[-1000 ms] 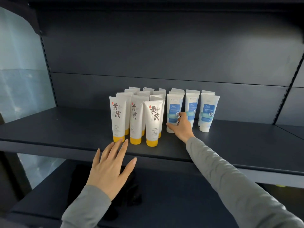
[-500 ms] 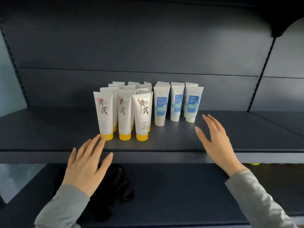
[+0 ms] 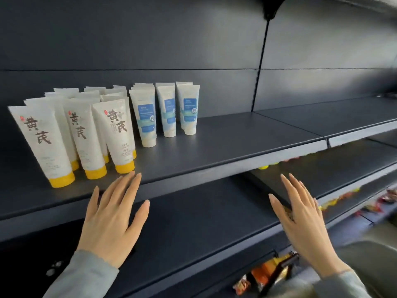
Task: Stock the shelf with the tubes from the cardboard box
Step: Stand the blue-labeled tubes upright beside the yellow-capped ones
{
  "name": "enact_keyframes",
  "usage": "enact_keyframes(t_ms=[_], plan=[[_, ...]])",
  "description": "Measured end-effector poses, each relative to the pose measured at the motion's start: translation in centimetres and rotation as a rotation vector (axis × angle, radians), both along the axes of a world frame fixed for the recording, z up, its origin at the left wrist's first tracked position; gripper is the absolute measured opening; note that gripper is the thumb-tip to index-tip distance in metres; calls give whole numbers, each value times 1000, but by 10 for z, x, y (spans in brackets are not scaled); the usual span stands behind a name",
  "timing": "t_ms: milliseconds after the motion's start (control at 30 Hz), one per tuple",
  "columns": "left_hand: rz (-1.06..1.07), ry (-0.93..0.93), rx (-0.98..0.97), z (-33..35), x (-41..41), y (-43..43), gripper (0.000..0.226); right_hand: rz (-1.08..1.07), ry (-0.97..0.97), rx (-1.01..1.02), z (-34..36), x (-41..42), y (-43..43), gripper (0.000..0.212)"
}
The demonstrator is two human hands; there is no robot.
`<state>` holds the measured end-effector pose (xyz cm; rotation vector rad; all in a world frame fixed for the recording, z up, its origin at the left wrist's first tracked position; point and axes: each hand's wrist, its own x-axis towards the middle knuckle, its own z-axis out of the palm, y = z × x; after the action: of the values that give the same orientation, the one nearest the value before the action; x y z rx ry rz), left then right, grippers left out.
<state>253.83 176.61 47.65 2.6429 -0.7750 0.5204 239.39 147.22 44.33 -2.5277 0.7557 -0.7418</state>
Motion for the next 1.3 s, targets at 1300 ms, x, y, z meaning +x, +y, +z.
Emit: enact_keyframes(t_ms=[1300], plan=[[-742,516,380,-271,-93,-349,74,-613,317,716,-314,-167,-166,61]])
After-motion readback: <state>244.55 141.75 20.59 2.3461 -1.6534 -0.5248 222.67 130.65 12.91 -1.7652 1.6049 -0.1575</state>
